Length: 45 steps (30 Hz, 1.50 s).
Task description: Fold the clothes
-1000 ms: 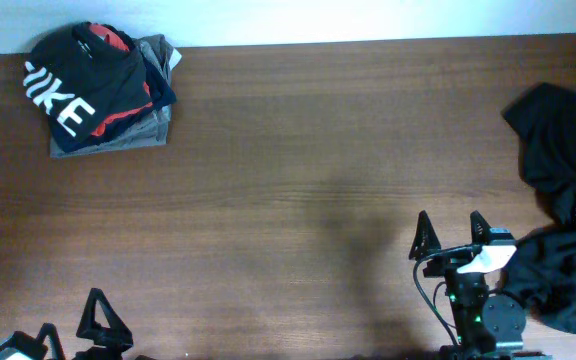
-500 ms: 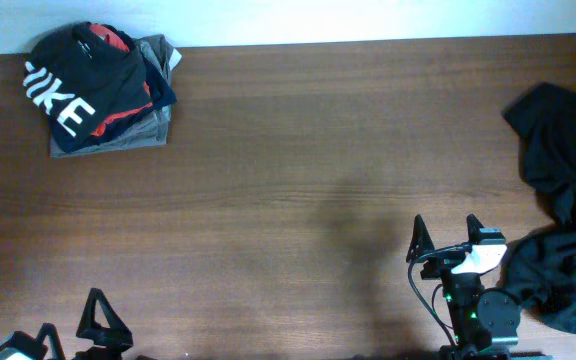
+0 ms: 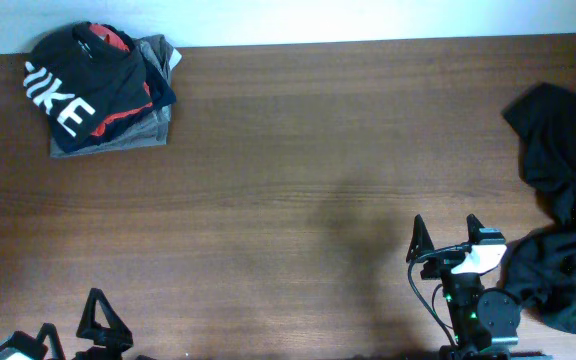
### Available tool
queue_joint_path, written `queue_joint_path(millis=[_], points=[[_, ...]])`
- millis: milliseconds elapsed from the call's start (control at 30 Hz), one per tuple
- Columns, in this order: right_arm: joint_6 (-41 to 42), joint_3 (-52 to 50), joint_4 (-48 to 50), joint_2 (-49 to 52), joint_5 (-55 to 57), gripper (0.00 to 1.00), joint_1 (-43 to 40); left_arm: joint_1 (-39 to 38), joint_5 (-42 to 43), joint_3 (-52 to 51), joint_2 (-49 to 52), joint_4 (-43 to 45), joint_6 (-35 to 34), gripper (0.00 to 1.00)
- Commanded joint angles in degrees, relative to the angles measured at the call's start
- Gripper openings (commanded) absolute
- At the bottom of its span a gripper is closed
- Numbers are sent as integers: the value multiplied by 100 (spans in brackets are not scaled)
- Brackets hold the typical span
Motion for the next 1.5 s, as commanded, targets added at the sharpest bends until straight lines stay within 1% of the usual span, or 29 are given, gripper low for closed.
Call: queue_joint_path(millis=[0,667,733,833,933,967,1000,1033,1067,1133,1200,1300,1467], points=[[-42,-26,-39,-63,4,99,-37,28,-63,4,-44,-7,-15,99],[-42,-26,-39,-63,7,99,-37,48,-66,4,-44,-13,-13,99],[-42,-26,-39,-63,7,99,-37,195,-15,4,-44,-153,-15,99],[-42,-26,-39,-63,4,99,-37,505,396,-48,-44,-208,-11,99],[-42,-26,-39,-63,7,99,-37,903,758,-330,-44,-109,24,99],[-42,-26,-39,-63,7,99,-37,1073,940,-483,-44,55,192,99],[-42,-26,-39,-63,7,99,-37,1231,1198,-654,-44,317,514,99],[-42,-26,-39,-63,7,99,-37,1449,1692,-929,-44,855,1137,99],[-42,-26,-39,-63,7,99,-37,1569,2072,-1119,-44,1287,1572,99],[-42,-26,-39,-63,7,99,-37,1740,2824,-1486,-44,2192,2271,99],[-42,-26,-39,-63,7,99,-37,1827,3394,-1849,-44,3034,2778,99],[-42,-26,-39,-63,7,99,-37,1893,3589,-2371,-44,3851,3108,99],[-42,-26,-39,-63,7,99,-37,1915,3589,-3178,-44,4636,3281,99]])
